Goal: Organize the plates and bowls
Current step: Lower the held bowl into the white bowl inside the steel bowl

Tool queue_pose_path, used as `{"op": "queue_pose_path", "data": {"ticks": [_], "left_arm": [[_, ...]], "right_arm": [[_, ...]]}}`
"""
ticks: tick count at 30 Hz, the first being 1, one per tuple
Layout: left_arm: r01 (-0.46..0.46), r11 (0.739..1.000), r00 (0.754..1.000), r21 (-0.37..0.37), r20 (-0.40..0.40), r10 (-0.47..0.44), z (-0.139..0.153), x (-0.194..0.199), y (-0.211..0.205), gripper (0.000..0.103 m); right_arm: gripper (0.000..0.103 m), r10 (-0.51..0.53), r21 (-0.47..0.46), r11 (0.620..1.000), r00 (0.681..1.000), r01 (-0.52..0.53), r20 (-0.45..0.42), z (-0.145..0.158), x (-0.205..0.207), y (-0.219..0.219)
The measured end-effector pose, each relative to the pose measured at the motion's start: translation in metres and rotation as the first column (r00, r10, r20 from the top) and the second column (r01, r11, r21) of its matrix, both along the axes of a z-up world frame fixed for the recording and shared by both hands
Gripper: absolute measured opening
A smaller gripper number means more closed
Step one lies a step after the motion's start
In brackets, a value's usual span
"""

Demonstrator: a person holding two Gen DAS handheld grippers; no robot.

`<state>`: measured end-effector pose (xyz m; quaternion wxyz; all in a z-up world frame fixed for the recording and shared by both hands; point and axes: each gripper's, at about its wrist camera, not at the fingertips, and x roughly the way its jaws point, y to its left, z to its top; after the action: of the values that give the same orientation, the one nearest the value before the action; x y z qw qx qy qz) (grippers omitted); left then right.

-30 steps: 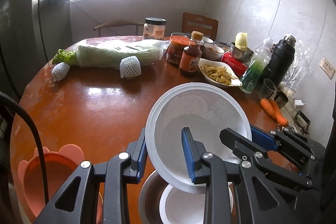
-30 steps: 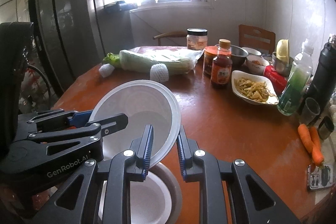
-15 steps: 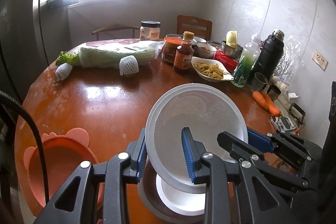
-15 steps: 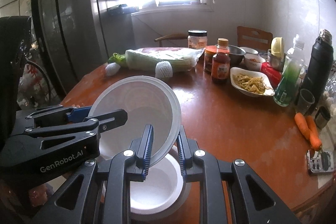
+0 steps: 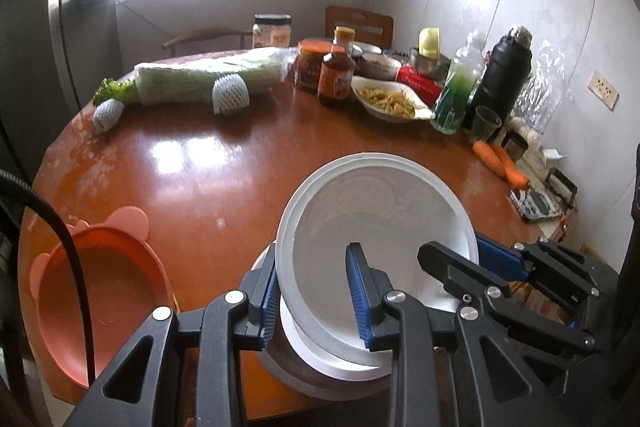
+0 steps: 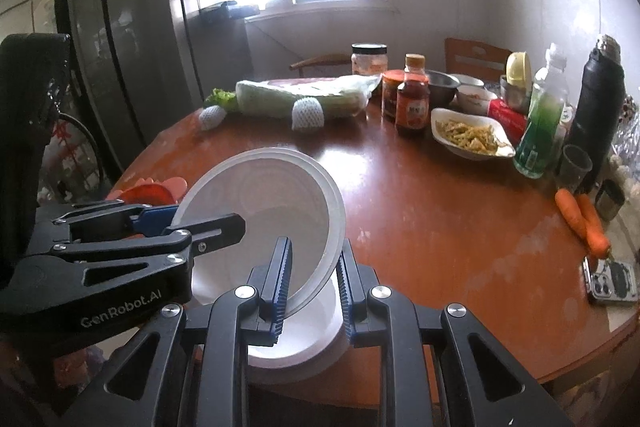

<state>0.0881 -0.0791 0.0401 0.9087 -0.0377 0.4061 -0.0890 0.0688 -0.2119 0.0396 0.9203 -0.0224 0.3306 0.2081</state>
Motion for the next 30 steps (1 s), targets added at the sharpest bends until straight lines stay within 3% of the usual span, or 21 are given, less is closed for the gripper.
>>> {"op": "queue_pose_path", "data": {"ticks": [12, 30], "left_arm": [[0.011, 1.000, 0.999, 0.028, -0.046, -0.009, -0.020, 0.003, -0.006, 0.031], [0.010, 0.999, 0.997, 0.042, -0.078, -0.006, -0.030, 0.001, -0.003, 0.031]], "right_arm": [[0.023, -0.007, -0.007, 1.000, 0.999, 0.007, -0.045, -0.021, 0.003, -0.003], [0.023, 0.003, -0.023, 1.000, 0.998, -0.004, -0.057, -0.028, 0.002, 0.004]]}}
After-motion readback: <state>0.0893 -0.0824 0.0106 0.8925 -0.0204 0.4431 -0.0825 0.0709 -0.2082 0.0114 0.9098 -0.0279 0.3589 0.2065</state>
